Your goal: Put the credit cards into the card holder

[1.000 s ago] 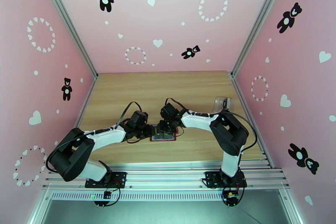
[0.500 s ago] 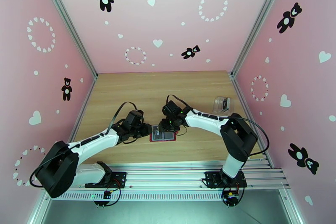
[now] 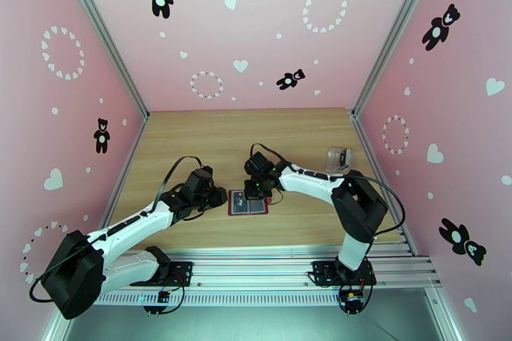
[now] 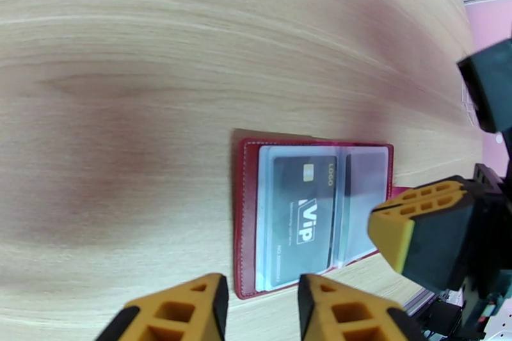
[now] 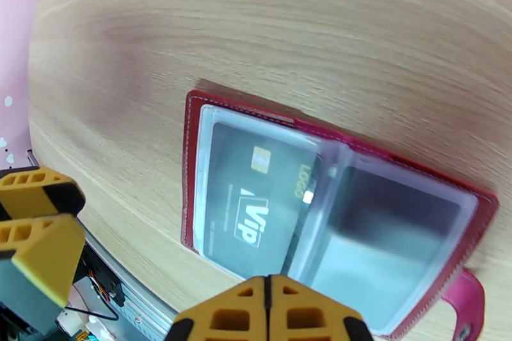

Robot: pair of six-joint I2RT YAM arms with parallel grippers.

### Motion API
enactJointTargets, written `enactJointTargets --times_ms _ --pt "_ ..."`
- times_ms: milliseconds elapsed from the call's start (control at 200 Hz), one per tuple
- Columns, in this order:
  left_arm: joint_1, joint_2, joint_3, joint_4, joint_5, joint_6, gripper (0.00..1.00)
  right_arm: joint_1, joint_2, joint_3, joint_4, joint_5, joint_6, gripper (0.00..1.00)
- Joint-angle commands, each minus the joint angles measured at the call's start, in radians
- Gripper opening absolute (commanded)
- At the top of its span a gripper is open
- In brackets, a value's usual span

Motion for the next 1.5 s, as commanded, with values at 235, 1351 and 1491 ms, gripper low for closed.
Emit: enactJointTargets --times_ms 235,1351,1491 --pt "0.002 0.048 -0.007 0.009 0.016 0.014 0.35 0.008 0.084 0.048 -0.023 -0.003 -0.010 0.07" --pt "-0.017 0.216 0.024 0.197 0.166 -0.021 0.36 0.017 0.137 0.025 -0.044 0.038 -0.019 0.02" --pt "-0.020 0.253 0.024 0.231 0.189 -0.029 0.35 0.017 0.136 0.022 -0.042 0.036 -0.019 0.02"
